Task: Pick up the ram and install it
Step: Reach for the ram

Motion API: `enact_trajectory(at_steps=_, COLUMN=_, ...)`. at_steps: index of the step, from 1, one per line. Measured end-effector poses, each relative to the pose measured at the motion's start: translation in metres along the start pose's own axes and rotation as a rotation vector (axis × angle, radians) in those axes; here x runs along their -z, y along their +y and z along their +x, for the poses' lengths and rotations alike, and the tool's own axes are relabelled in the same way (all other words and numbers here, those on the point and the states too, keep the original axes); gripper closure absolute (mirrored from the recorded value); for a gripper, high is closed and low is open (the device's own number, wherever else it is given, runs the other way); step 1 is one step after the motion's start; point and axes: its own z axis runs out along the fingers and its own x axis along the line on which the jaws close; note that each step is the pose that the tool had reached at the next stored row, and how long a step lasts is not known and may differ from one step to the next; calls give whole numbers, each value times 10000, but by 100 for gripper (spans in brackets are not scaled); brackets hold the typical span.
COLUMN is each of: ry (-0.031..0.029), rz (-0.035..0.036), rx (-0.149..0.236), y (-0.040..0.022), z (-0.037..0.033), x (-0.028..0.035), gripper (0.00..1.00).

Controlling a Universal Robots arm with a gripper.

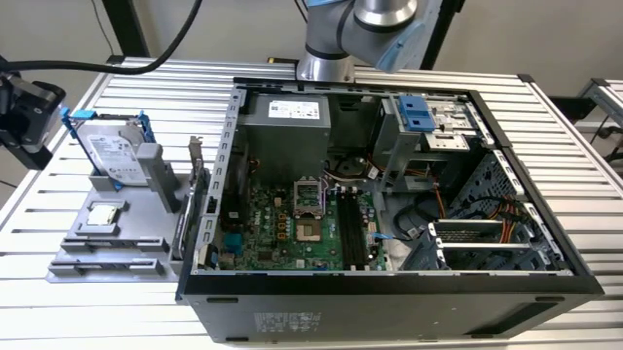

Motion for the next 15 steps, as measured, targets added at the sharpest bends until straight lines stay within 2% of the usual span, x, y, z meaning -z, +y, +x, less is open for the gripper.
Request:
enact_trajectory(at_steps=7, ry=-4, rz=-1, rx=1, y=-8, z=-2, x=0, gripper=100)
enact_trajectory(at_steps=9, ry=-147, rz=-11, rx=9, y=-8, z=-1, x=0, gripper=100)
enact_trajectory(at_steps=15, ry=-165, rz=-12, rx=9, y=-8, z=-1, x=0, gripper=100)
